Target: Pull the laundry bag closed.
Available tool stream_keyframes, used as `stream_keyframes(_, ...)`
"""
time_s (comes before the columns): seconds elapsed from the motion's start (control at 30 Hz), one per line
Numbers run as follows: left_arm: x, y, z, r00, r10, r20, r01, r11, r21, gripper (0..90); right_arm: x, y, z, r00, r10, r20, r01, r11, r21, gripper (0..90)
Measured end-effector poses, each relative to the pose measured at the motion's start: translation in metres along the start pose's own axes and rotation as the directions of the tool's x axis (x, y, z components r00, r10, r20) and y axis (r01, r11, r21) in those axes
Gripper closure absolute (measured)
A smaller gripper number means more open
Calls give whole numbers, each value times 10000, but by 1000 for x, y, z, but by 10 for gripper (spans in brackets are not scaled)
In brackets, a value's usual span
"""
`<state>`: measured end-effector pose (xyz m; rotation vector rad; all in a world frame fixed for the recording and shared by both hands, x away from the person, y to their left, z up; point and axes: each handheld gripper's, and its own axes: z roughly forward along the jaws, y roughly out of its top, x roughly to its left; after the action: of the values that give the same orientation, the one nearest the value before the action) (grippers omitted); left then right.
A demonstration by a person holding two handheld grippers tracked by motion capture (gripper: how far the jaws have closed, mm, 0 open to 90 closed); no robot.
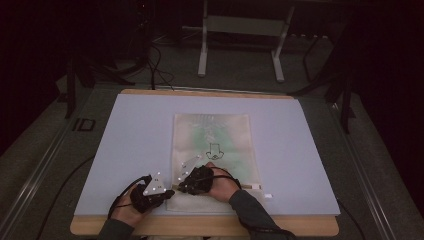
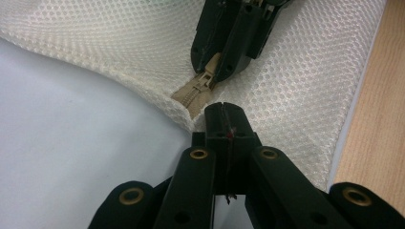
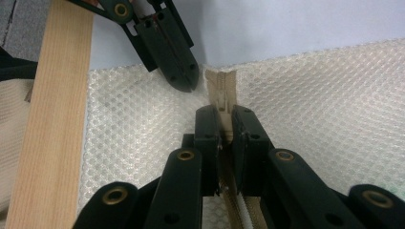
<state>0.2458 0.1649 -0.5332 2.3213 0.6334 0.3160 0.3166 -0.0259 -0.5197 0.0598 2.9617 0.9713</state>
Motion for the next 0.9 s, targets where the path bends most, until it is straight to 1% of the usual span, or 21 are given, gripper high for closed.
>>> stream_keyframes(0.03, 1, -1, 0, 9999, -100, 67, 101, 9999, -78, 900, 0, 0, 0, 10000, 51, 14, -51, 10000, 18, 823)
stream_keyframes(0.07, 1, -1, 0, 9999, -100, 67, 101, 9999, -78, 900, 0, 0, 0, 10000, 51, 14, -51, 10000, 18, 823)
stream_keyframes(0.1, 3, -2, 0, 9996, -223, 199, 226, 9996, -189, 899, 0, 1, 1, 10000, 52, 19, -52, 10000, 4, 822)
stream_keyframes(0.13, 3, -2, 0, 9996, -223, 199, 226, 9996, -189, 899, 0, 1, 1, 10000, 52, 19, -52, 10000, 4, 822)
stream_keyframes(0.17, 4, -4, 0, 9989, -365, 286, 374, 9988, -303, 898, 0, 1, 2, 10000, 89, 13, -89, 10000, -13, 821)
stream_keyframes(0.27, 5, -4, 0, 9987, -423, 298, 436, 9982, -421, 896, 0, 2, 3, 9999, 132, 40, -132, 9999, -79, 821)
stream_keyframes(0.33, 5, -4, 0, 9985, -489, 227, 500, 9976, -469, 896, 0, 2, 4, 9999, 135, 61, -134, 9998, -116, 821)
stream_keyframes(0.5, 5, -3, 0, 9993, -376, -54, 373, 9983, -455, 896, 0, 2, 4, 9999, 139, 53, -138, 9998, -151, 821)
stream_keyframes(0.57, 5, -2, 1, 9990, -407, -161, 399, 9981, -464, 895, 0, 1, 4, 9999, 146, 58, -145, 9997, -177, 821)
stream_keyframes(0.67, 5, -3, 2, 9991, -397, -165, 389, 9981, -478, 896, 0, 1, 4, 9999, 151, 58, -150, 9997, -190, 821)
stream_keyframes(0.73, 7, -3, 2, 9980, -630, -65, 627, 9971, -423, 899, 0, 1, 4, 9999, 157, 66, -155, 9996, -224, 821)
stream_keyframes(0.8, 6, -3, 3, 9978, -655, -121, 649, 9969, -437, 900, 2, 2, 4, 9999, 44, 154, -42, 9999, -154, 822)
stream_keyframes(0.83, 6, -3, 3, 9968, -785, -124, 779, 9961, -426, 900, 2, 2, 4, 9998, -19, 184, 21, 10000, -96, 822)
stream_keyframes(0.87, 6, -3, 3, 9968, -785, -124, 779, 9961, -426, 900, 3, 2, 3, 9998, -83, 202, 84, 9999, -58, 822)
stream_keyframes(0.9, 6, -3, 3, 9978, -655, -117, 650, 9971, -386, 900, 3, 1, 3, 9996, -196, 225, 197, 9998, -47, 823)
